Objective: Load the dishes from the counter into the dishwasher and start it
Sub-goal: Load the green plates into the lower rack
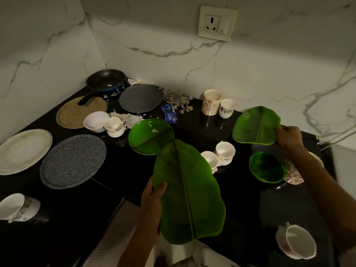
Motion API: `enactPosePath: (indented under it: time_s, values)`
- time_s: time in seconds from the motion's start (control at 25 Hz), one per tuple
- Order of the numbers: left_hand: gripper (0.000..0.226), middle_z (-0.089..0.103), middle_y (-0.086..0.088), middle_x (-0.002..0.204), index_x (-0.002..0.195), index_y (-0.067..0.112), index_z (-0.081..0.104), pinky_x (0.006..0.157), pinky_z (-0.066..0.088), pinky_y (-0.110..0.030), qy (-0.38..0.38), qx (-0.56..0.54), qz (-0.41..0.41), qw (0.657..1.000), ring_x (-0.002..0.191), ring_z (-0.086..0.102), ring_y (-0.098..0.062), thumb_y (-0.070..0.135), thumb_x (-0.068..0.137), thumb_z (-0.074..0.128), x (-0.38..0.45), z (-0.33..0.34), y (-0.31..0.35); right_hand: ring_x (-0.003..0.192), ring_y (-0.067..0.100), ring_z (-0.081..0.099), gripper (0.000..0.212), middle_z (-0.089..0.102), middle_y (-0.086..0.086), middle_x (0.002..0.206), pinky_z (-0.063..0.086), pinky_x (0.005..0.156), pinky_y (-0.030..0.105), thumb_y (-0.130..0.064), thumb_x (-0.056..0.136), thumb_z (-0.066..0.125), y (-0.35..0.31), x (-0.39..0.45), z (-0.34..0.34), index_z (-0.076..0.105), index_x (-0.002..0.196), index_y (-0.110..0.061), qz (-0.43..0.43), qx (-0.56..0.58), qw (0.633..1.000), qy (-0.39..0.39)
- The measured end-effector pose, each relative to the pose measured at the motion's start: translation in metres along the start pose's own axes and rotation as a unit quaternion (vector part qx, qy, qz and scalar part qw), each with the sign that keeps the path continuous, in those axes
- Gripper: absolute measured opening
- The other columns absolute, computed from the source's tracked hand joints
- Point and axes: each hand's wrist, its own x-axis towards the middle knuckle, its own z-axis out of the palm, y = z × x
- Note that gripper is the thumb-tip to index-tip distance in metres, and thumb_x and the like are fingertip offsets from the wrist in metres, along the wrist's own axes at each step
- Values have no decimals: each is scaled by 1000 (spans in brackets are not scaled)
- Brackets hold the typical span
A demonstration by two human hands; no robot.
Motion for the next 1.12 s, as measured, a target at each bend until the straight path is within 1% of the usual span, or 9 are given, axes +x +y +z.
enactPosePath:
  time_s: [0.16, 0.24, 0.36, 0.48, 0.6, 0.72, 0.84, 1.0, 1.12]
  values:
    - [28, 71, -1, 110, 118, 33, 62, 74, 56, -40, -24, 2, 11, 1000, 96, 70, -25, 17, 97, 54, 1, 0, -7, 59, 12, 53, 16, 55, 6, 67, 44, 45, 19, -15, 93, 60, -23, -87, -23, 58, 78, -8, -50, 153, 986, -39]
    - [25, 72, 1, 108, 111, 37, 63, 70, 56, -38, -31, 8, 21, 999, 93, 71, -22, 19, 97, 54, 2, 2, -7, 54, 4, 54, 13, 58, 4, 67, 44, 48, 18, -10, 92, 62, -28, -138, -24, 58, 80, -14, -78, 181, 975, -107]
    - [20, 72, 9, 102, 110, 39, 62, 61, 56, -25, -38, 14, 36, 999, 85, 72, -9, 26, 99, 51, 1, 5, -3, 56, 9, 54, 4, 59, 5, 64, 45, 51, 18, -7, 93, 61, -31, -199, -16, 60, 89, -8, -103, 192, 955, -202]
    - [28, 69, 9, 110, 122, 35, 60, 61, 55, -20, -45, 23, 40, 998, 91, 70, -7, 38, 97, 47, 2, 2, -4, 49, 5, 43, 8, 49, -6, 53, 38, 47, 17, -4, 93, 59, -25, -224, -7, 56, 86, -3, -128, 185, 950, -216]
    - [45, 65, 3, 123, 132, 32, 56, 76, 55, -32, -39, 10, 28, 999, 107, 64, -17, 49, 91, 47, 5, -3, -8, 52, 13, 41, 11, 47, 3, 56, 36, 48, 24, -8, 93, 61, -21, -238, 1, 54, 88, -1, -152, 162, 952, -212]
    - [38, 64, 6, 121, 126, 36, 56, 79, 53, -35, -26, 4, 33, 999, 106, 64, -17, 49, 91, 47, 6, -5, -12, 54, 14, 47, 14, 51, 3, 60, 40, 50, 26, -14, 93, 62, -19, -253, 9, 53, 84, -9, -171, 131, 958, -190]
    - [41, 63, 3, 127, 121, 35, 60, 89, 52, -37, -19, 14, 38, 999, 111, 62, -17, 53, 86, 49, 6, -8, -15, 67, 10, 63, 7, 65, 0, 76, 52, 59, 26, -14, 92, 64, -16, -269, 19, 58, 92, -18, -168, 108, 962, -185]
    - [80, 64, -4, 128, 130, 26, 59, 101, 48, -50, -51, 8, 1, 999, 116, 62, -24, 78, 71, 56, 8, -11, -16, 106, -2, 61, 50, 65, -14, 116, 52, 90, 21, -9, 93, 61, -15, -273, 33, 47, 136, -29, -116, 116, 949, -269]
    - [51, 70, -8, 115, 119, 21, 65, 97, 51, -46, -65, 11, -20, 998, 107, 66, -25, 59, 94, 43, 13, -13, -13, 110, 3, 63, 55, 66, -10, 121, 52, 98, 33, -8, 94, 59, -18, -273, 41, 42, 144, -25, -96, 134, 949, -270]
